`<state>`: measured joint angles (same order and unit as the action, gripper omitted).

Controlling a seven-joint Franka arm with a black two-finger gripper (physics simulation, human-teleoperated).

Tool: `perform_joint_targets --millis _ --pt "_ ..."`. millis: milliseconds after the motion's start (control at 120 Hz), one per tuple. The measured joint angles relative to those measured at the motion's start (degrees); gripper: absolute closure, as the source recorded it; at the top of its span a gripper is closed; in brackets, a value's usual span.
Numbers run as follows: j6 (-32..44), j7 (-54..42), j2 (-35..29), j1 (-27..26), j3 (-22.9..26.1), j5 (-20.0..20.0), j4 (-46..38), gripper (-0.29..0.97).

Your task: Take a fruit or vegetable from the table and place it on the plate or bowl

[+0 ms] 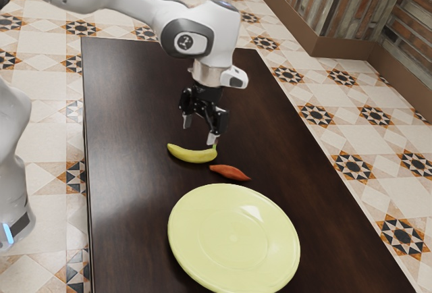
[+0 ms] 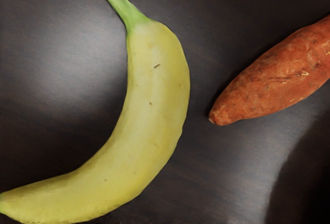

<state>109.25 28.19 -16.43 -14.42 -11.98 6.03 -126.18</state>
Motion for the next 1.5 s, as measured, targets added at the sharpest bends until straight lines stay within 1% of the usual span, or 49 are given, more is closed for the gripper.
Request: perform_joint_targets --millis 50,100,233,350,467,550,633,692,767,867,1067,1283,1400,1500 --pt "0.1 1.2 -0.1 0.0 0.0 -0.2 -0.4 0.00" --pt "0.4 1.2 -0.3 0.0 0.0 -1.7 -0.6 0.00" --pt "2.0 -3.6 -0.6 -0.6 -0.2 -4.2 -0.6 0.00" --pt "2.8 -8.0 -0.2 -1.3 -0.3 -9.7 -0.8 0.00" --pt "3.3 -11.6 -2.1 -2.7 -0.3 -11.9 -3.0 0.00" --pt "3.5 -13.6 -2.9 -3.8 -0.3 -12.1 -4.6 0.00" --pt "3.7 -15.3 -2.8 -3.6 -0.5 -12.2 -5.6 0.00" --pt "3.7 -16.3 -1.6 -3.5 -2.1 -12.2 -5.9 0.00" --pt "3.8 -17.6 0.7 -3.4 -2.7 -12.3 -5.6 0.00" --pt "4.7 -19.1 3.0 -4.0 -2.9 -12.7 -4.4 0.01" --pt "6.2 -21.4 5.5 -4.5 -2.8 -12.6 -4.1 0.02" --pt "8.1 -23.2 7.7 -5.0 -2.8 -11.6 -4.1 0.04" --pt "9.0 -23.8 8.8 -5.0 -2.8 -11.4 -4.1 0.10" --pt "9.8 -24.1 8.8 -5.0 -2.8 -11.5 -4.0 0.28"
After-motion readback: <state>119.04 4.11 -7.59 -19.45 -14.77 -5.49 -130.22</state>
